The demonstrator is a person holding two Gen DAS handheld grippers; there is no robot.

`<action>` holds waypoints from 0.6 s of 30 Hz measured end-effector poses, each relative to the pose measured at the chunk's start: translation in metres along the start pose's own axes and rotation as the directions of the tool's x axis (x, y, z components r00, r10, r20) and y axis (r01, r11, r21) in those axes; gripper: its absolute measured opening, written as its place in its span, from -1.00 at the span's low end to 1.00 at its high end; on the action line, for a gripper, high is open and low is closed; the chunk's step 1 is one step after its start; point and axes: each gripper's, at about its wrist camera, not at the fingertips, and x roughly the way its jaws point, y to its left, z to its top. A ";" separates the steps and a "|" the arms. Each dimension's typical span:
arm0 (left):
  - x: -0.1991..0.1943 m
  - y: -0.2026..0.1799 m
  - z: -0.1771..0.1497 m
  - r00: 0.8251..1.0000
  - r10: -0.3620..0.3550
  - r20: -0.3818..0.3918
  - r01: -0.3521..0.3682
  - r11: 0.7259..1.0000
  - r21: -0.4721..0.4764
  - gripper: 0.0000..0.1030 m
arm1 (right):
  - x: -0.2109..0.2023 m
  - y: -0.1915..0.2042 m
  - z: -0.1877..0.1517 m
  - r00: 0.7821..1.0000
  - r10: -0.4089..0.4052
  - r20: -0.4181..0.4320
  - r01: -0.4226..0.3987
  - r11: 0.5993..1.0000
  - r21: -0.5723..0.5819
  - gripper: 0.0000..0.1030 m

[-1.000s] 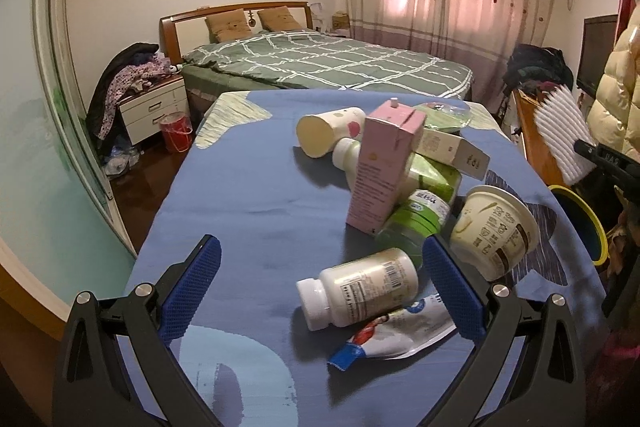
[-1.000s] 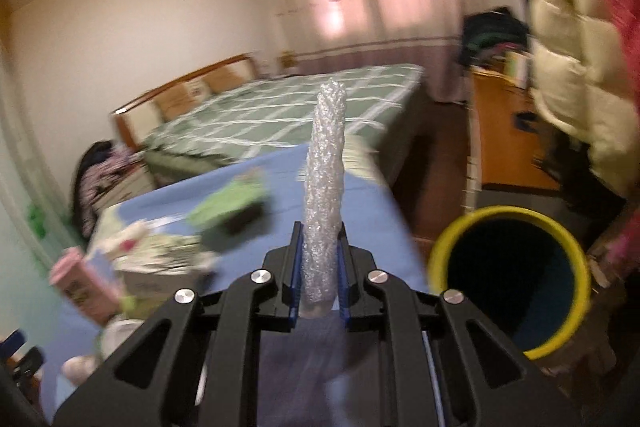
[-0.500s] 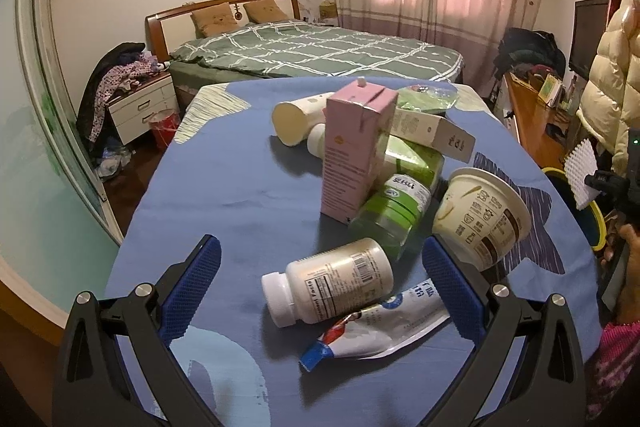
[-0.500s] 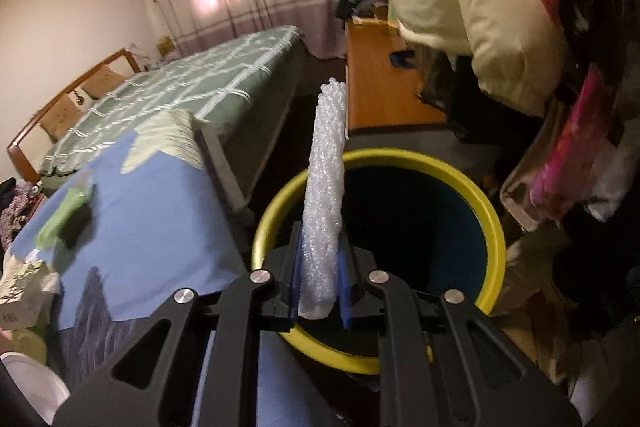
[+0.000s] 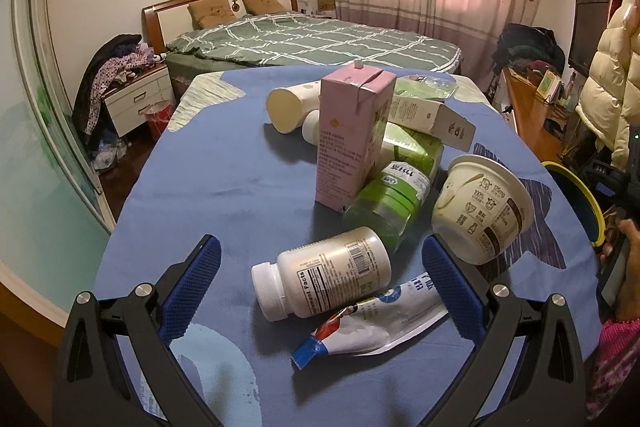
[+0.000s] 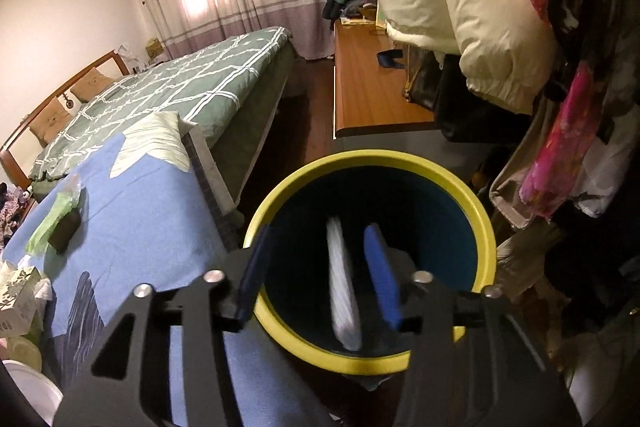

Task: Collect trash
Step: 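Carry the bubble-wrap strip over the yellow bin and open the right gripper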

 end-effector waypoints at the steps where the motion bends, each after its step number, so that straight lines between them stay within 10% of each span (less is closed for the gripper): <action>1: 0.001 0.000 0.000 1.000 0.000 -0.004 0.000 1.000 0.000 0.93 | -0.001 0.001 0.000 1.000 -0.001 0.002 0.001 1.000 -0.005 -0.03; 18: 0.033 -0.003 -0.015 0.995 0.047 -0.086 -0.051 0.998 -0.046 0.93 | -0.004 0.008 0.001 1.000 0.009 0.015 -0.008 0.999 -0.034 0.21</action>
